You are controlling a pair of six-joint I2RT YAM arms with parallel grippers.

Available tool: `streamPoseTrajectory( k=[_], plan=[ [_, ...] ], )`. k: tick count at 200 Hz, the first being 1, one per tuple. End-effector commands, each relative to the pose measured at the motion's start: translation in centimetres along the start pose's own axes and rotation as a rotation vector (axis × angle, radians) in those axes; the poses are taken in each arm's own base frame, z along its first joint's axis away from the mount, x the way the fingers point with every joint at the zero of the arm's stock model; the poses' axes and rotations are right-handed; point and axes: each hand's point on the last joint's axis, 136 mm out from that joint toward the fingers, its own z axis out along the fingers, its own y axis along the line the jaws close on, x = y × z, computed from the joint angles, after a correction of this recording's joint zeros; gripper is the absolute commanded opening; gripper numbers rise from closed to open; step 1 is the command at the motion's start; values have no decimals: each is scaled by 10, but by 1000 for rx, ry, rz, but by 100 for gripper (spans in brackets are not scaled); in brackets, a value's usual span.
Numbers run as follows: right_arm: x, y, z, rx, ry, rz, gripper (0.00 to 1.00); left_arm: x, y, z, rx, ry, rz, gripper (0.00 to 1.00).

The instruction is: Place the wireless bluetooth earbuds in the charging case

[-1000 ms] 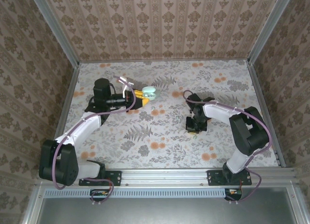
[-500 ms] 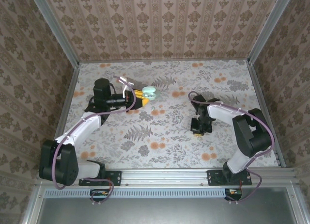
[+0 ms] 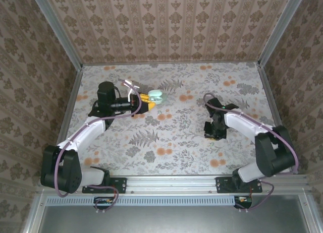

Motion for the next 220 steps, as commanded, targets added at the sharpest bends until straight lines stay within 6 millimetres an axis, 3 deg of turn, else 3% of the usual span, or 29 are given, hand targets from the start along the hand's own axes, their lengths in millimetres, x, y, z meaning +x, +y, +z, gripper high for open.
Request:
streamPoseTrajectory(
  k=[1, 26, 80, 158, 220],
  plan=[
    [4, -13, -18, 29, -51, 80, 22, -18, -7, -4, 4, -26, 74, 2],
    [14, -18, -19, -26, -96, 178, 26, -18, -8, -4, 6, -27, 77, 2],
    [30, -19, 6, -119, -96, 313, 27, -18, -10, -5, 10, -27, 81, 2],
    [32, -26, 29, -110, -87, 370, 26, -18, -12, -6, 5, -28, 86, 2],
    [29, -20, 35, -137, -76, 375, 26, -18, -11, -5, 4, -27, 84, 2]
  ],
)
